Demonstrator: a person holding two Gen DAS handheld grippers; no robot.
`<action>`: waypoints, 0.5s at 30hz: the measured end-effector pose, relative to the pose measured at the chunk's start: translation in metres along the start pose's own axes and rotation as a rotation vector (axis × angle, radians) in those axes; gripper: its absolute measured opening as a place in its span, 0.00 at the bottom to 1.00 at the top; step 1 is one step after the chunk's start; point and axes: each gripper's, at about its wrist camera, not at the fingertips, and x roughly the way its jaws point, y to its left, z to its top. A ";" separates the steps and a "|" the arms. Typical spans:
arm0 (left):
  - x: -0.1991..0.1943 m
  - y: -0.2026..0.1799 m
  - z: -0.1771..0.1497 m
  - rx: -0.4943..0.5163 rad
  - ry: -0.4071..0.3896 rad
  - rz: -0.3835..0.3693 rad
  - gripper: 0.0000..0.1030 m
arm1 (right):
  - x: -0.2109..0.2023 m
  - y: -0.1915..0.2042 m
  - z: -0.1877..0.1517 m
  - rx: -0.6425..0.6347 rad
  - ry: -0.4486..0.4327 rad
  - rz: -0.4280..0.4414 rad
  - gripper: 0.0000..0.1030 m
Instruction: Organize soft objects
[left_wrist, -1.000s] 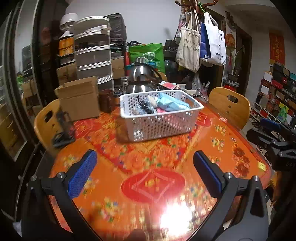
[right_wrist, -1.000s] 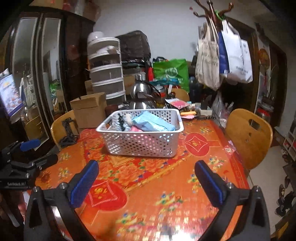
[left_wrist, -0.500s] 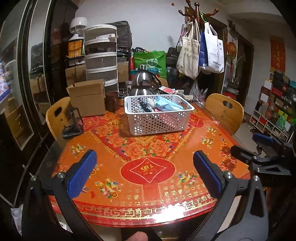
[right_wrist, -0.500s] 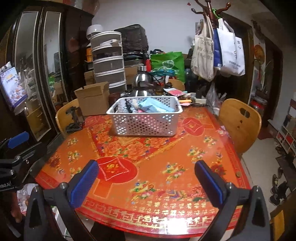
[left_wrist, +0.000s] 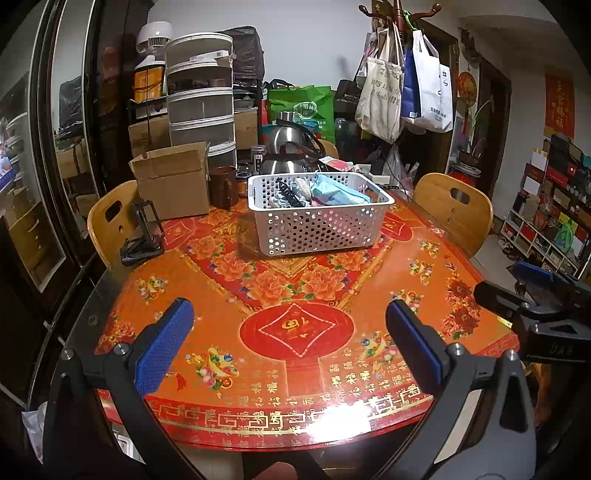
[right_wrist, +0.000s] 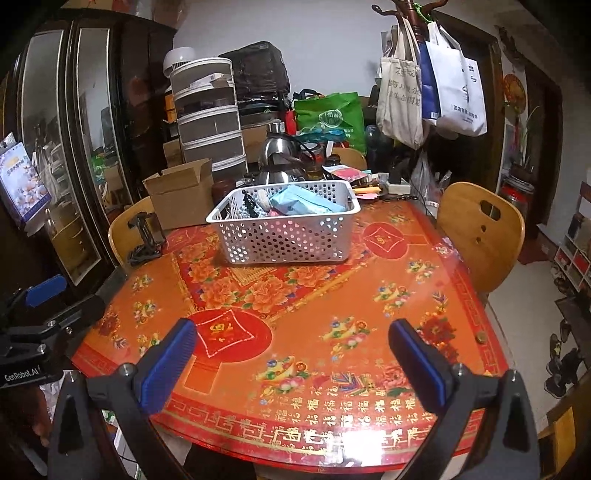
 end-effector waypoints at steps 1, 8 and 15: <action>0.002 0.000 0.001 0.000 0.002 0.001 1.00 | 0.001 0.000 0.000 -0.002 0.003 0.000 1.00; 0.005 0.000 0.001 0.001 0.005 -0.005 1.00 | 0.003 0.001 -0.002 0.001 0.001 0.001 1.00; 0.005 -0.001 0.000 -0.001 0.006 -0.006 1.00 | 0.004 0.002 -0.003 -0.008 0.004 -0.003 1.00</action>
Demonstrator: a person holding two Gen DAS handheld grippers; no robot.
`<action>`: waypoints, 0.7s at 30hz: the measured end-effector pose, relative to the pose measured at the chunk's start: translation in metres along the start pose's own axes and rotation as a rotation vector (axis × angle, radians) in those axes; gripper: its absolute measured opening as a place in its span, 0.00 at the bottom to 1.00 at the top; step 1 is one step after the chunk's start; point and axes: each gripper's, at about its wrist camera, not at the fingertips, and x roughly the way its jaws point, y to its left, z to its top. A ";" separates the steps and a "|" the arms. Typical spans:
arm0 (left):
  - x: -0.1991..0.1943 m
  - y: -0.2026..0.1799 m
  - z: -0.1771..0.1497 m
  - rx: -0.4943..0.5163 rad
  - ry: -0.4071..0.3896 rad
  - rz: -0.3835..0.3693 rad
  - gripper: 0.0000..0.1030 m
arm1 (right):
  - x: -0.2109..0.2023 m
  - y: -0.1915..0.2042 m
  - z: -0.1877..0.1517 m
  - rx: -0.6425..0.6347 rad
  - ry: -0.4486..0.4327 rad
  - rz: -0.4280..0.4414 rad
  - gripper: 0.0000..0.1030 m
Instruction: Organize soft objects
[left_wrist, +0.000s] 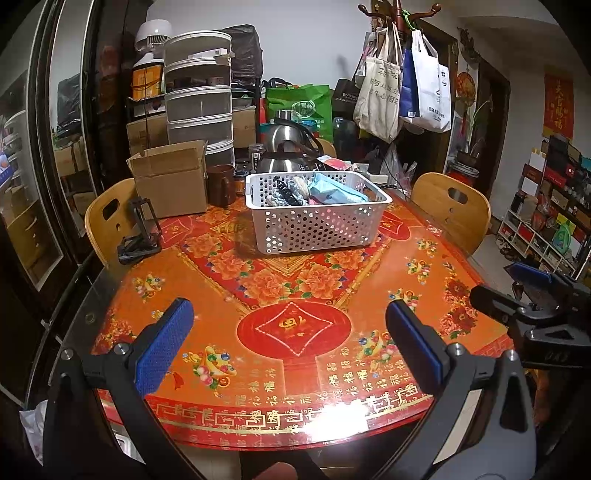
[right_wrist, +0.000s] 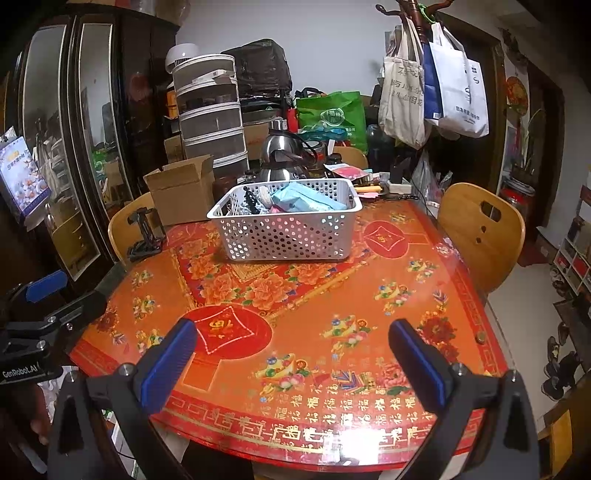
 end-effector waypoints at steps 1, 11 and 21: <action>0.000 0.000 0.000 0.000 0.000 0.000 1.00 | 0.001 0.000 0.000 0.000 0.002 0.000 1.00; 0.002 -0.003 -0.001 0.003 0.004 -0.004 1.00 | 0.000 -0.002 -0.001 0.001 0.005 0.002 1.00; 0.001 -0.004 -0.002 0.003 0.006 -0.008 1.00 | 0.001 -0.001 -0.002 -0.011 0.003 -0.007 1.00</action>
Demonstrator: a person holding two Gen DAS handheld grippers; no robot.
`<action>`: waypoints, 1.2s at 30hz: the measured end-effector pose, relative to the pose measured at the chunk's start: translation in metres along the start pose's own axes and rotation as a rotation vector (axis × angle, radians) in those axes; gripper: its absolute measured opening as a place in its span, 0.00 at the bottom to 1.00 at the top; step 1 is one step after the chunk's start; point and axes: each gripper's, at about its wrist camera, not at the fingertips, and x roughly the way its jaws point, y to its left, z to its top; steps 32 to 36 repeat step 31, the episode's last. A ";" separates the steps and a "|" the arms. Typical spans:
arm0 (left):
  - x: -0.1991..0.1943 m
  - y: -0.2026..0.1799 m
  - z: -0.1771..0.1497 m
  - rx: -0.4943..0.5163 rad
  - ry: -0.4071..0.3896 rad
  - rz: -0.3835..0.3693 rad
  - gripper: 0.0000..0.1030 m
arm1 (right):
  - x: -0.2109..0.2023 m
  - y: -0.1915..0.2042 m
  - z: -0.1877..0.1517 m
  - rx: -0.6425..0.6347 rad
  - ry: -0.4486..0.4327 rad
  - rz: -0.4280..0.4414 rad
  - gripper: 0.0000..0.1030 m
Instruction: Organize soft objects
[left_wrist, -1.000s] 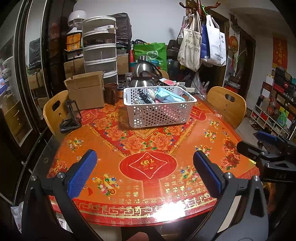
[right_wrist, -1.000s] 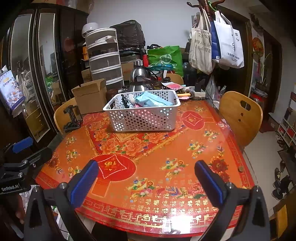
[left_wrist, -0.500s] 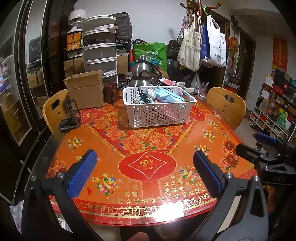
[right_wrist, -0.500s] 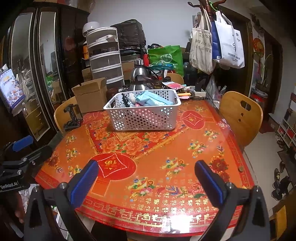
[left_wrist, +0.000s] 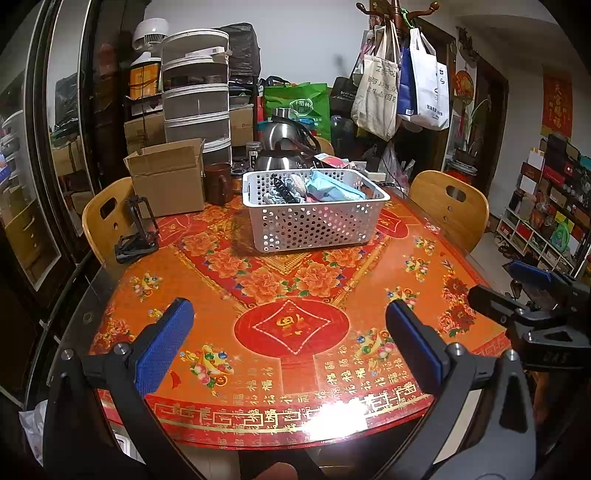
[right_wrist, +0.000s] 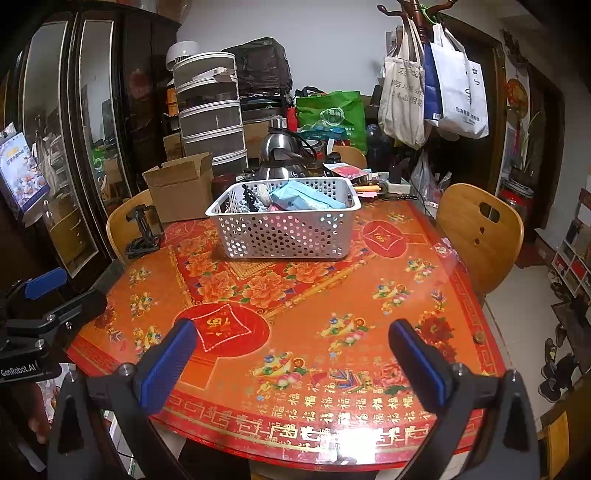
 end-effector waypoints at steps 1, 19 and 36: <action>0.000 0.000 0.000 0.000 0.000 0.000 1.00 | 0.000 0.000 0.000 0.000 0.001 0.000 1.00; 0.003 -0.002 -0.003 0.003 0.003 -0.008 1.00 | 0.000 -0.001 -0.002 0.000 0.003 0.001 1.00; 0.007 -0.005 -0.006 0.029 0.002 -0.014 1.00 | 0.002 0.002 -0.005 -0.015 0.006 -0.004 1.00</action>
